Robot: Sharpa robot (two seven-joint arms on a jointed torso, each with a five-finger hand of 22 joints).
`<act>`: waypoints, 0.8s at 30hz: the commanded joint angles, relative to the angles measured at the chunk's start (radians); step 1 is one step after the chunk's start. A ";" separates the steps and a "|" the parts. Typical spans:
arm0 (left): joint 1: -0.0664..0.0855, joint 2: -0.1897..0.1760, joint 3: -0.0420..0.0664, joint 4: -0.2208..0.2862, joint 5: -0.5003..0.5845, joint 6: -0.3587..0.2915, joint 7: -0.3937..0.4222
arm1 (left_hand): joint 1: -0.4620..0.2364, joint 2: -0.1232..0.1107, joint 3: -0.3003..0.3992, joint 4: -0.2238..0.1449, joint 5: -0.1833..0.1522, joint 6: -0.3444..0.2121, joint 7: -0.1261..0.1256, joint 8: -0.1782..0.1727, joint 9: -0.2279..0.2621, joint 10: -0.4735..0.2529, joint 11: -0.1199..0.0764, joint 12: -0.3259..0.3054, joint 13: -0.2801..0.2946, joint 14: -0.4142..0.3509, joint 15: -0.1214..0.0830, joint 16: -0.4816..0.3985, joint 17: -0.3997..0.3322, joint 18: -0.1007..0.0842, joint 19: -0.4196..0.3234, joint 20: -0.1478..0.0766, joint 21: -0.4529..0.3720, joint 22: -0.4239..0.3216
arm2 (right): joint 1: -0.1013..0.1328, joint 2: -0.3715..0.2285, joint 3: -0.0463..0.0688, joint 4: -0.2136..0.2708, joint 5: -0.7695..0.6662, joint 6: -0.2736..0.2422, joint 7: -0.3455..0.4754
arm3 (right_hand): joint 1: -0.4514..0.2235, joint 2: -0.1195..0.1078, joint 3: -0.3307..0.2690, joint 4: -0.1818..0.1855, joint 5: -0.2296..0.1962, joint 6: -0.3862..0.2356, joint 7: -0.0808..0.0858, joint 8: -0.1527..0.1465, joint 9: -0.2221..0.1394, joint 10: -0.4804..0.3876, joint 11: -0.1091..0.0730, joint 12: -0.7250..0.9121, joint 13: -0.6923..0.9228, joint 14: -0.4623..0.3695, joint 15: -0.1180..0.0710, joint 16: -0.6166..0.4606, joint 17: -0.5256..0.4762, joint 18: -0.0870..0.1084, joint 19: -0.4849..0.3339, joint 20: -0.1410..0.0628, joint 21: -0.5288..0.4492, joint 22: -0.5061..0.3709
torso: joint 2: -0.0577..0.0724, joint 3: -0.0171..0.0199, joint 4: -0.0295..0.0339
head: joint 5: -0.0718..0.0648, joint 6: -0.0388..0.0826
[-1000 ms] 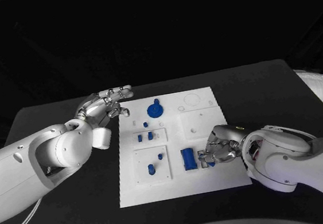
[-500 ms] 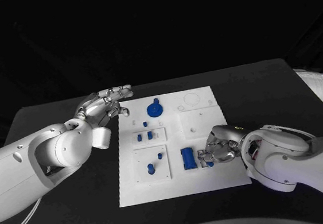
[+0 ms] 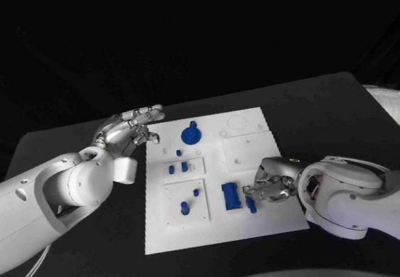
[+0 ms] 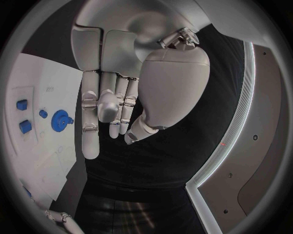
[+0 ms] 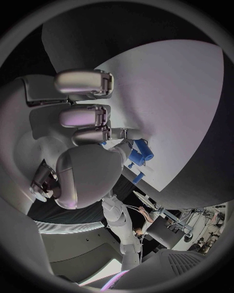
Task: Assemble the parts on the task board
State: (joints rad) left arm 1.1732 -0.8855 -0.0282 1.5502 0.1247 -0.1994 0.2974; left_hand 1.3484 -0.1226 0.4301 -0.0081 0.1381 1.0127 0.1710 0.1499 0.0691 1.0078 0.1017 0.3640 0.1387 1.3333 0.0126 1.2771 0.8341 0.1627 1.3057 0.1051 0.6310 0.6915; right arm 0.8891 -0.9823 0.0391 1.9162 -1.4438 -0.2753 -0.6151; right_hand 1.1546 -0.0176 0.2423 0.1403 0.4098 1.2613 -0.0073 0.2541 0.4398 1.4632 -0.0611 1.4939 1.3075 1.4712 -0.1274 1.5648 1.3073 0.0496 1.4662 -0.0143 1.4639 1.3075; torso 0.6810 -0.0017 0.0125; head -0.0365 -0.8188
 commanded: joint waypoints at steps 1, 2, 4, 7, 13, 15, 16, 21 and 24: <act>0.001 0.000 0.001 0.003 -0.007 0.018 0.004 | -0.005 0.007 -0.005 -0.002 0.002 -0.005 -0.002 0.007 0.000 -0.006 -0.002 0.005 0.000 -0.007 0.000 -0.004 -0.001 0.019 -0.007 0.003 -0.006 -0.002 | -0.002 0.002 -0.001 0.004 -0.009 0.023 0.003 | -0.020 -0.011 -0.005 0.006 -0.009 -0.003 0.003 0.001 0.006 0.093 -0.012 0.003 0.225 0.100 -0.002 0.006 0.264 -0.013 0.051 -0.004 0.006 0.100 | 0.000 -0.0004 0.0005 | 0.000 0.000; 0.001 0.000 0.001 0.003 -0.007 0.018 0.004 | -0.005 0.007 -0.005 -0.002 0.002 -0.005 -0.002 0.007 0.000 -0.006 -0.002 0.005 0.000 -0.007 0.000 -0.004 -0.001 0.019 -0.007 0.003 -0.006 -0.002 | -0.002 0.002 0.000 0.003 -0.010 0.023 0.003 | -0.024 -0.012 -0.006 0.008 -0.013 -0.004 0.003 0.002 0.008 0.093 -0.012 0.002 0.225 0.100 -0.002 0.006 0.264 -0.013 0.051 -0.004 0.005 0.099 | 0.000 -0.0002 0.0006 | 0.000 0.000; 0.001 0.000 0.001 0.004 -0.007 0.017 0.004 | -0.005 0.007 -0.005 -0.002 0.002 -0.005 -0.002 0.007 0.000 -0.006 -0.002 0.005 0.000 -0.007 0.000 -0.004 -0.001 0.019 -0.007 0.003 -0.006 -0.002 | -0.002 0.002 0.000 0.003 -0.012 0.022 0.003 | -0.031 -0.013 -0.009 0.011 -0.023 -0.006 0.003 0.004 0.012 0.093 -0.012 0.001 0.224 0.100 -0.002 0.006 0.264 -0.013 0.051 -0.004 0.006 0.100 | 0.000 -0.0002 0.0004 | -0.001 0.000; 0.001 0.000 0.001 0.004 -0.007 0.017 0.003 | -0.005 0.007 -0.005 -0.002 0.002 -0.005 -0.002 0.007 0.000 -0.006 -0.002 0.005 0.000 -0.007 0.000 -0.004 -0.001 0.019 -0.007 0.003 -0.006 -0.002 | -0.001 0.002 0.000 0.002 -0.016 0.022 0.002 | -0.034 -0.015 -0.010 0.012 -0.029 -0.007 0.002 0.005 0.015 0.093 -0.012 0.000 0.224 0.100 -0.002 0.006 0.264 -0.013 0.051 -0.004 0.006 0.100 | 0.000 -0.0001 0.0003 | -0.001 0.000; 0.001 0.000 0.001 0.004 -0.007 0.016 0.003 | -0.005 0.007 -0.005 -0.002 0.002 -0.005 -0.002 0.007 0.000 -0.006 -0.002 0.005 0.000 -0.007 0.000 -0.004 -0.001 0.019 -0.007 0.003 -0.006 -0.002 | -0.001 0.002 0.000 0.001 -0.017 0.020 0.003 | -0.036 -0.018 -0.012 0.012 -0.038 -0.009 0.002 0.006 0.019 0.092 -0.012 -0.002 0.223 0.100 -0.002 0.006 0.264 -0.013 0.051 -0.004 0.005 0.099 | -0.001 -0.0004 -0.0001 | -0.001 0.000; 0.001 0.000 0.001 0.004 -0.007 0.016 0.002 | -0.005 0.007 -0.005 -0.002 0.002 -0.005 -0.002 0.007 0.000 -0.007 -0.002 0.005 0.000 -0.008 0.000 -0.004 -0.003 0.019 -0.007 0.003 -0.006 -0.002 | -0.001 0.002 0.000 0.001 -0.018 0.016 0.003 | -0.036 -0.018 -0.012 0.012 -0.038 -0.009 0.002 0.006 0.019 0.092 -0.012 -0.002 0.223 0.100 -0.002 0.006 0.264 -0.013 0.051 -0.004 0.005 0.099 | -0.001 -0.0004 -0.0003 | -0.002 0.001; 0.001 0.000 0.001 0.004 -0.007 0.016 0.002 | -0.005 0.007 -0.005 -0.002 0.002 -0.005 -0.002 0.007 0.000 -0.007 -0.002 0.005 0.000 -0.008 0.000 -0.004 -0.003 0.019 -0.007 0.003 -0.006 -0.002 | -0.001 0.003 0.000 0.000 -0.018 0.013 0.004 | -0.036 -0.018 -0.012 0.012 -0.039 -0.009 0.002 0.006 0.019 0.092 -0.012 -0.002 0.223 0.100 -0.002 0.006 0.264 -0.013 0.051 -0.004 0.005 0.099 | -0.001 -0.0003 -0.0003 | -0.002 0.001; 0.001 0.000 0.001 0.003 -0.007 0.016 0.001 | -0.005 0.007 -0.005 -0.002 0.002 -0.005 -0.002 0.007 0.000 -0.007 -0.002 0.005 0.000 -0.008 0.000 -0.004 -0.003 0.019 -0.007 0.003 -0.006 -0.002 | -0.001 0.004 0.000 0.000 -0.020 -0.027 0.008 | -0.038 -0.019 -0.013 0.012 -0.043 -0.011 0.002 0.007 0.021 0.092 -0.012 -0.003 0.223 0.100 -0.002 0.006 0.264 -0.013 0.051 -0.004 0.005 0.100 | -0.001 -0.0004 -0.0003 | -0.002 0.001; 0.001 0.000 0.001 0.003 -0.007 0.016 0.000 | -0.005 0.007 -0.005 -0.002 0.002 -0.005 -0.002 0.007 0.000 -0.007 -0.002 0.005 0.000 -0.008 0.000 -0.004 -0.003 0.019 -0.007 0.003 -0.006 -0.002 | -0.001 0.005 0.000 0.001 -0.022 -0.067 0.013 | -0.046 -0.020 -0.017 0.018 -0.051 -0.012 0.003 0.009 0.025 0.092 -0.012 -0.003 0.223 0.100 -0.002 0.006 0.263 -0.013 0.051 -0.004 0.005 0.099 | 0.000 -0.0001 0.0002 | -0.003 0.002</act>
State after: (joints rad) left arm 1.1732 -0.8860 -0.0282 1.5511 0.1218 -0.1994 0.2951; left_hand 1.3484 -0.1226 0.4301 -0.0081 0.1381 1.0127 0.1710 0.1539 0.0691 1.0078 0.1016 0.3640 0.1387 1.3333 0.0127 1.2771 0.8322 0.1627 1.3057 0.1051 0.6310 0.6907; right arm 0.8891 -0.9796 0.0393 1.9149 -1.4511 -0.2941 -0.6135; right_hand 1.1169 -0.0406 0.2265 0.1560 0.3621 1.2558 -0.0019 0.2593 0.4636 1.4604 -0.0639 1.4938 1.3073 1.4697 -0.1289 1.5648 1.3079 0.0496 1.4662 -0.0143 1.4639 1.3073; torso 0.6801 -0.0020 0.0122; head -0.0389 -0.8172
